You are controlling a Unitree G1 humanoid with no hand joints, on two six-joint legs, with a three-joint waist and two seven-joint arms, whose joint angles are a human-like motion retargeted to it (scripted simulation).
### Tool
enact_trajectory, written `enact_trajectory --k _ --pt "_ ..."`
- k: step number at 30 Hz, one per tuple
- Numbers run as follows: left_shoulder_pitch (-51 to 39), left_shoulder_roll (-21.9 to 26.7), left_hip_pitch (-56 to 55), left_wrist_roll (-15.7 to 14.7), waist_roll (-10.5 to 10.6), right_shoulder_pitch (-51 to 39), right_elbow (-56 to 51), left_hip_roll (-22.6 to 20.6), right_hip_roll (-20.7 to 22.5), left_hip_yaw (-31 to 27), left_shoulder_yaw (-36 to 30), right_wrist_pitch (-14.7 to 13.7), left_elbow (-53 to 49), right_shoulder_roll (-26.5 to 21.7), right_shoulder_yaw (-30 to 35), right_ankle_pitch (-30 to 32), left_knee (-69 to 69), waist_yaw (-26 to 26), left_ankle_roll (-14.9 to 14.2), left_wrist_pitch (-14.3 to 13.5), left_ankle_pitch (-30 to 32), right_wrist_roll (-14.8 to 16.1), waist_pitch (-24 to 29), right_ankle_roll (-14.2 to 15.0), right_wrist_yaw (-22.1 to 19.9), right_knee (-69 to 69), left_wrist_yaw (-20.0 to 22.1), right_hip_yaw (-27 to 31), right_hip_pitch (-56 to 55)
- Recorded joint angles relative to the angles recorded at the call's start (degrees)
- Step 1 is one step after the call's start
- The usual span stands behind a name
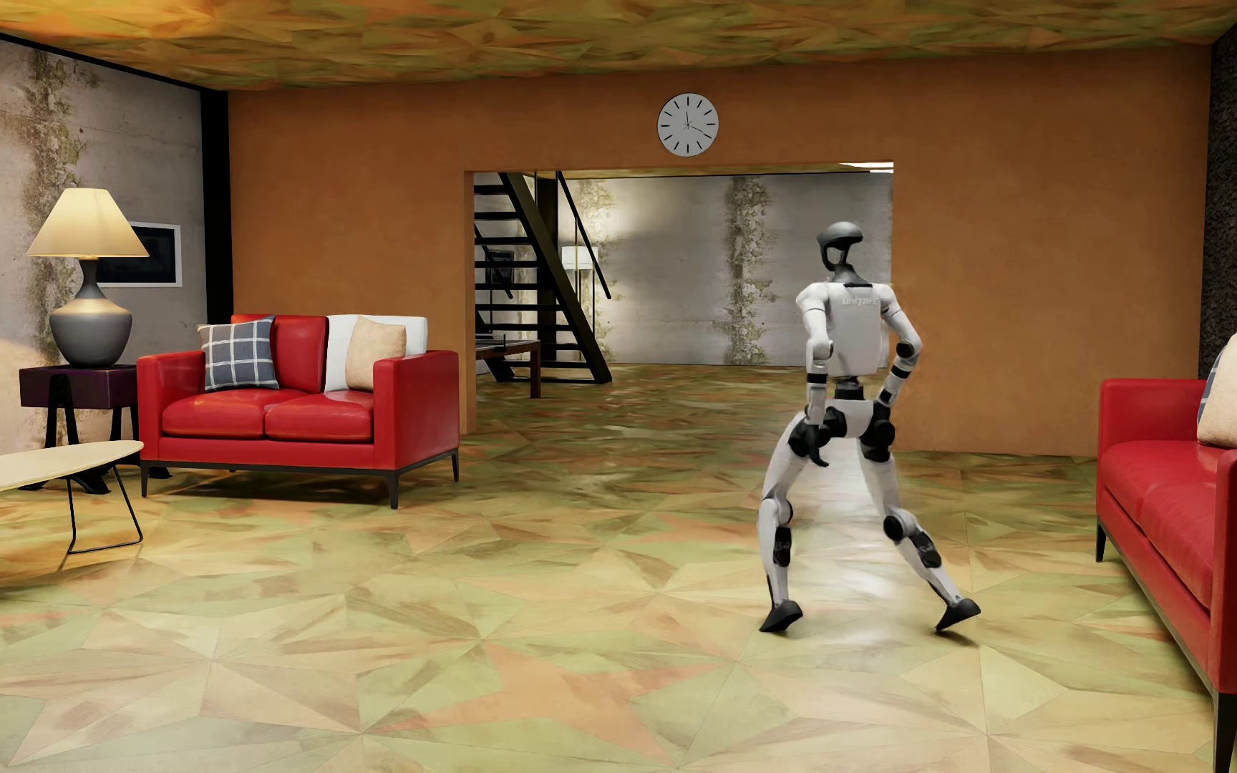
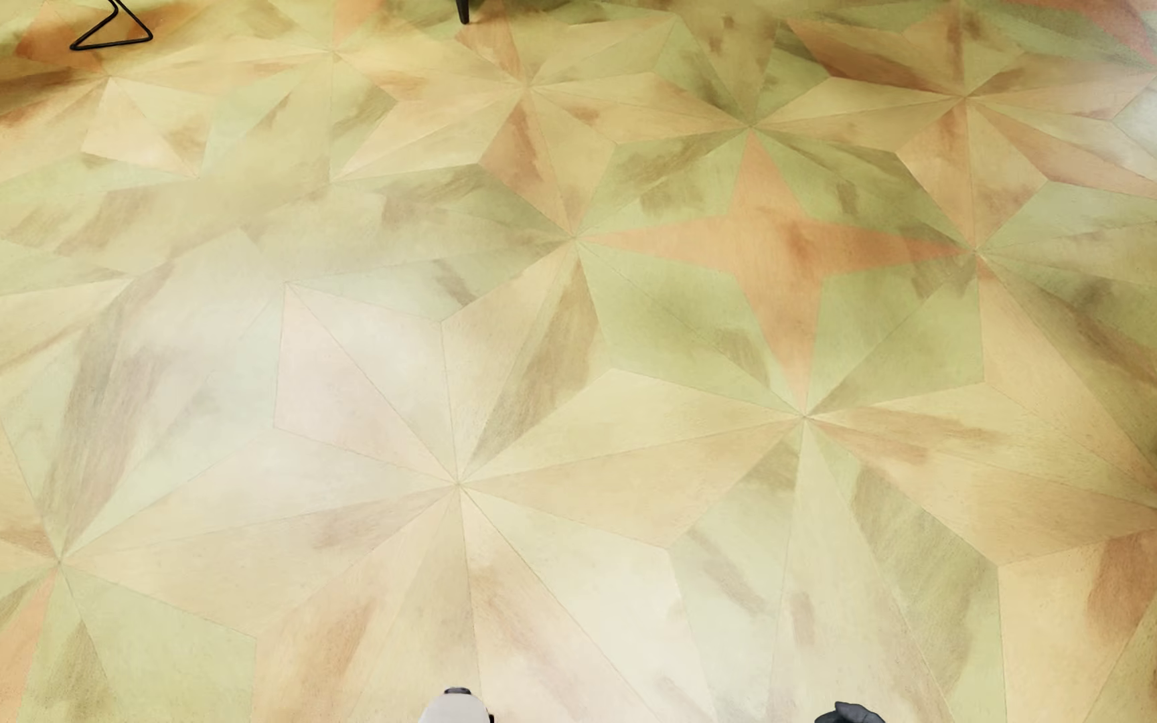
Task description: Walk to the coffeetable
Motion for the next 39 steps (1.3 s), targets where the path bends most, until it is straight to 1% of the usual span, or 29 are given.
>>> enact_trajectory --k 2,4,5,8,10,11,13,15,17,18,20,21,22,23,25,26,27,28,29,30,31,32,33,34,35,36,37,38,39 --pt "0.38 -0.47 -2.76 0.0 -0.21 0.94 2.76 -1.9 -1.41 0.0 0.51 0.0 0.16 -0.05 0.64 2.17 3.51 2.91 0.0 0.0 1.37 0.0 -0.77 0.0 0.0 2.08 0.0 0.0 1.29" --pt "-1.62 -0.34 -1.52 0.0 -0.61 1.89 8.05 -5.96 -4.85 0.0 -0.05 0.0 1.68 1.01 -0.25 6.1 6.32 2.49 0.0 0.0 -4.3 0.0 -0.3 0.0 0.0 10.96 0.0 0.0 -0.67" --pt "-2.53 0.42 -0.02 0.0 -0.44 2.23 11.15 -7.68 -4.61 0.0 0.04 0.0 0.76 1.44 0.25 5.23 6.0 0.45 0.0 0.0 -8.19 0.0 -0.09 0.0 0.0 18.37 0.0 0.0 -4.06" --pt "-8.27 1.87 8.7 0.0 -0.6 5.68 17.67 -15.1 2.21 0.0 5.87 0.0 -0.94 2.34 2.08 2.23 -0.86 -8.75 0.0 0.0 -19.24 0.0 0.49 0.0 0.0 33.63 0.0 0.0 -15.81" --pt "-11.69 3.97 21.27 0.0 -1.19 8.24 19.75 -19.86 6.85 0.0 7.64 0.0 -7.37 2.41 6.1 1.18 -12.59 -12.76 0.0 0.0 -29.39 0.0 1.17 0.0 0.0 31.44 0.0 0.0 -25.3" --pt "-13.32 4.29 26.84 0.0 -0.59 9.56 20.27 -20.16 9.29 0.0 8.63 0.0 -9.16 2.07 7.17 1.43 -16.97 -15.47 0.0 0.0 -33.28 0.0 0.96 0.0 0.0 27.31 0.0 0.0 -30.39" --pt "-16.43 5.48 35.65 0.0 0.19 11.2 22.26 -19.03 9.59 0.0 10.18 0.0 -14.59 1.94 7.8 4.43 -22.75 -22.14 0.0 0.0 -39.75 0.0 0.45 0.0 0.0 18.14 0.0 0.0 -39.64" --pt "-19.84 6.97 45.36 0.0 1.1 11.03 25.43 -17.66 8.7 0.0 9.53 0.0 -19.23 0.71 10.03 7.42 -24.65 -26.04 0.0 0.0 -45.55 0.0 0.51 0.0 0.0 6.58 0.0 0.0 -45.79" --pt "-22.68 8.27 51.59 0.0 1.19 10.84 26.8 -15.46 7.19 0.0 6.53 0.0 -20.91 -0.63 9.97 6.64 -25.97 -30.13 0.0 0.0 -45.74 0.0 0.2 0.0 0.0 -3.35 0.0 0.0 -48.32" --pt "-23.18 8.22 53.18 0.0 1.72 10.13 28.32 -13.12 6.92 0.0 4.8 0.0 -19.64 -0.95 10.46 4.07 -25.47 -32.38 0.0 0.0 -42.06 0.0 -0.22 0.0 0.0 -1.62 0.0 0.0 -49.39" --pt "-21.56 6.09 52.73 0.0 4.46 9.22 30.65 -9.7 8.32 0.0 1.17 0.0 -14.49 -1.59 10.36 5.69 -16.97 -34.54 0.0 0.0 -26.35 0.0 -1.24 0.0 0.0 8.74 0.0 0.0 -51.27" --pt "-20.94 4.44 49.53 0.0 5.92 7.59 33.12 -7.54 8.99 0.0 -1.72 0.0 -9.89 -1.39 12.71 4.2 -8.17 -33.61 0.0 0.0 -16.01 0.0 -0.92 0.0 0.0 17.2 0.0 0.0 -51.44" --pt "-18.65 5.84 47.49 0.0 4.57 6.02 32.58 -7.43 12.03 0.0 -3.72 0.0 -10.43 0.19 10.45 0.27 4.27 -30.79 0.0 0.0 -4.8 0.0 2.74 0.0 0.0 20.54 0.0 0.0 -45.17" --pt "-18.16 5.04 40.09 0.0 4.29 4.45 31.86 -6.87 13.67 0.0 -6.08 0.0 -7.49 1.44 11.02 -2.93 17.85 -27.03 0.0 0.0 -4.24 0.0 2.15 0.0 0.0 20.7 0.0 0.0 -41.53" --pt "-12.98 3.93 27.91 0.0 2.48 2.2 25.03 -8.76 16.04 0.0 -8.85 0.0 -4.96 2.72 9.63 -3.41 32.11 -17.36 0.0 0.0 -12.43 0.0 2.24 0.0 0.0 14.21 0.0 0.0 -28.61" --pt "-10.43 2.8 19.81 0.0 1.11 1.1 20.24 -10.91 15.42 0.0 -7.71 0.0 -2.5 3.48 7.24 -2.53 32.34 -13.53 0.0 0.0 -13.64 0.0 1.59 0.0 0.0 9.45 0.0 0.0 -22.29" --pt "-6.21 1.58 14.94 0.0 0.51 1.21 14.48 -11.6 15.57 0.0 -4.26 0.0 -1.48 3.48 5.23 -1.32 25.02 -9.1 0.0 0.0 -10.95 0.0 1.63 0.0 0.0 3.56 0.0 0.0 -13.71" --pt "-4.79 3.14 10.89 0.0 0.16 -0.64 10.22 -12.53 15.01 0.0 -10.29 0.0 -0.55 2.75 5.25 0.04 13.34 -4.81 0.0 0.0 -5.56 0.0 1.59 0.0 0.0 -1.11 0.0 0.0 -7.06" --pt "-2.81 3.74 6.73 0.0 -0.11 -2.92 6.3 -13.03 13.97 0.0 -12.21 0.0 -0.43 2.28 2.82 0.27 1.85 -1.61 0.0 0.0 -1.65 0.0 1.76 0.0 0.0 -4.08 0.0 0.0 -1.48" --pt "-0.87 4.26 4.4 0.0 -0.29 -5.24 2.55 -12.93 13.2 0.0 -12.97 0.0 -0.18 1.25 0.86 -1.1 -9.97 1.85 0.0 0.0 -5.25 0.0 1.69 0.0 0.0 -7.31 0.0 0.0 3.93" --pt "0.95 4.93 1.99 0.0 -0.48 -8.03 -0.12 -12.94 12.73 0.0 -13.4 0.0 -0.26 0.28 -0.18 -3.48 -19.45 4.19 0.0 0.0 -19.81 0.0 0.96 0.0 0.0 -9.07 0.0 0.0 8.57" --pt "2.43 5.99 -1.08 0.0 -1.14 -10.68 -2.2 -12.21 11.56 0.0 -14.73 0.0 -0.84 -0.73 -0.57 -5.5 -19.7 6.4 0.0 0.0 -35.99 0.0 0.68 0.0 0.0 -9.58 0.0 0.0 12.38" --pt "3.32 6.11 -3.18 0.0 -1.4 -11.87 -3.31 -10.75 9.66 0.0 -14.69 0.0 0.7 -1.11 -4.43 -5.78 -18.78 10.26 0.0 0.0 -41.32 0.0 0.66 0.0 0.0 -9.65 0.0 0.0 15.44" --pt "3.8 5.99 -5.07 0.0 -1.53 -12.51 -2.94 -10.11 6.76 0.0 -14.9 0.0 2.24 -1.54 -5.3 -2.38 -19.37 13.84 0.0 0.0 -33.93 0.0 1.27 0.0 0.0 -7.7 0.0 0.0 17.55" --pt "4.59 5.2 -6.89 0.0 -1.21 -11.39 -1.79 -9.69 5.62 0.0 -13.85 0.0 3.77 -1.57 -5.84 6.35 -14.89 15.5 0.0 0.0 -17.25 0.0 0.66 0.0 0.0 -5.35 0.0 0.0 18.87" --pt "4.97 4.49 -9.41 0.0 -4.12 -10.41 0.62 -12.91 2.0 0.0 -13.69 0.0 5.69 -0.25 -5.13 20.25 -10.12 13.98 0.0 0.0 -3.63 0.0 -0.78 0.0 0.0 2.42 0.0 0.0 15.5" --pt "3.68 4.26 -7.82 0.0 -4.61 -8.46 4.45 -15.31 2.24 0.0 -15.19 0.0 7.35 0.89 -4.3 31.15 -3.53 10.37 0.0 0.0 -2.55 0.0 -0.07 0.0 0.0 11.21 0.0 0.0 13.9" --pt "1.78 3.85 -4.32 0.0 -5.35 -7.23 7.95 -17.94 2.0 0.0 -15.42 0.0 7.05 2.12 -2.51 31.98 -2.68 6.87 0.0 0.0 -5.22 0.0 -0.07 0.0 0.0 24.2 0.0 0.0 6.45" --pt "-0.13 3.6 2.36 0.0 -5.3 -5.79 11.47 -19.98 2.74 0.0 -13.26 0.0 5.32 2.89 1.04 23.27 -4.57 3.16 0.0 0.0 -8.41 0.0 1.0 0.0 0.0 34.38 0.0 0.0 1.14"
